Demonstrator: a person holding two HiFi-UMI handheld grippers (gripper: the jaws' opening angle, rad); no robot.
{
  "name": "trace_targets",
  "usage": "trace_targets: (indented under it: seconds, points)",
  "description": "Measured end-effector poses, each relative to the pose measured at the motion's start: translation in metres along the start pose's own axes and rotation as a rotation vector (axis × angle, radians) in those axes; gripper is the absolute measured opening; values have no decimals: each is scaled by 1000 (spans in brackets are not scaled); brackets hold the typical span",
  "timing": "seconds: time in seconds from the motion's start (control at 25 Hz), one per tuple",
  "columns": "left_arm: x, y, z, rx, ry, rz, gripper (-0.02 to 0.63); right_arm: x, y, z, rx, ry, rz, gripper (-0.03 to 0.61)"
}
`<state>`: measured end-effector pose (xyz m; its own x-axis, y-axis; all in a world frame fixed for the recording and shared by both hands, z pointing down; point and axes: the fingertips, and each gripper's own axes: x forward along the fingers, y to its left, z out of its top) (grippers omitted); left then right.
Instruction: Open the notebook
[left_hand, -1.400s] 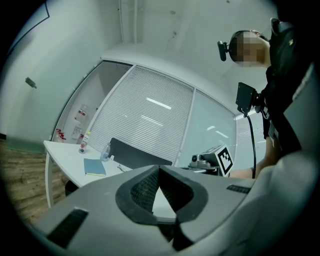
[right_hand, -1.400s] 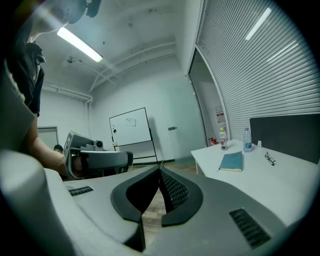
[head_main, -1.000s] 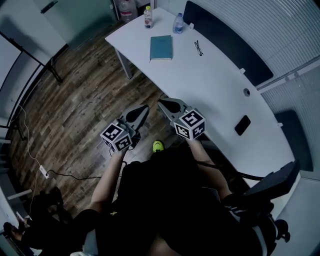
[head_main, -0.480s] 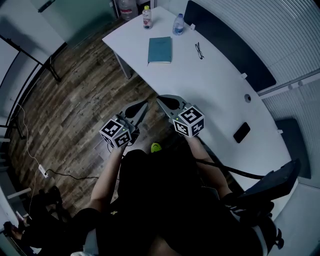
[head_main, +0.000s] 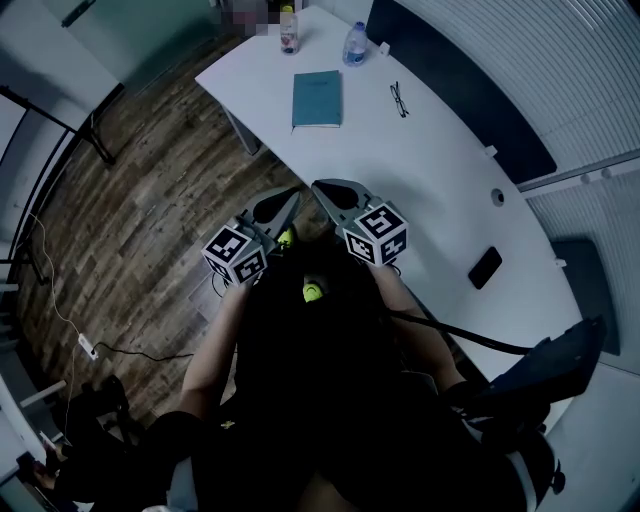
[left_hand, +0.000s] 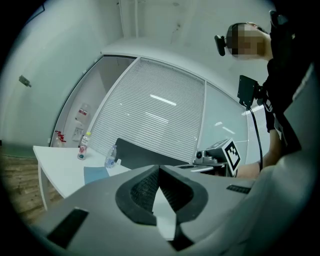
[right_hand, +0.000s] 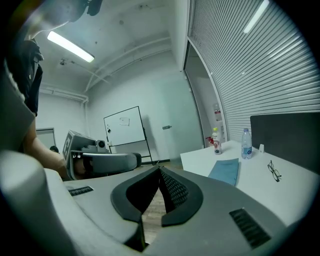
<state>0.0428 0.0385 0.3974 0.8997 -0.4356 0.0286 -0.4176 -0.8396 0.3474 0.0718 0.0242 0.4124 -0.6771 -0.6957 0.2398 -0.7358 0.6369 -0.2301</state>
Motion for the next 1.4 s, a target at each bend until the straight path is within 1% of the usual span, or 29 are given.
trace_targets:
  seconds: [0.2, 0.4, 0.6, 0.76, 0.92, 1.04, 1.2, 1.4]
  points:
    - [18, 29, 4, -10, 9, -22, 5, 22, -24, 9, 10, 1, -38, 15]
    - [37, 59, 12, -2, 28, -41, 6, 47, -46, 18, 14, 12, -58, 15]
    - [52, 87, 17, 0, 37, -61, 6, 70, -67, 20, 7, 35, -92, 15]
    - [64, 102, 19, -8, 45, -90, 6, 83, -83, 22, 27, 39, -121, 15]
    - [74, 116, 15, -25, 74, -114, 8, 97, -98, 23, 60, 37, -140, 15]
    - [80, 127, 20, -65, 55, -143, 6, 108, -110, 24, 68, 37, -164, 15]
    - [86, 145, 21, -63, 65, -160, 8, 121, -123, 25, 75, 36, -192, 15]
    - [91, 160, 23, -71, 56, -149, 6, 130, -138, 27, 67, 47, -212, 15]
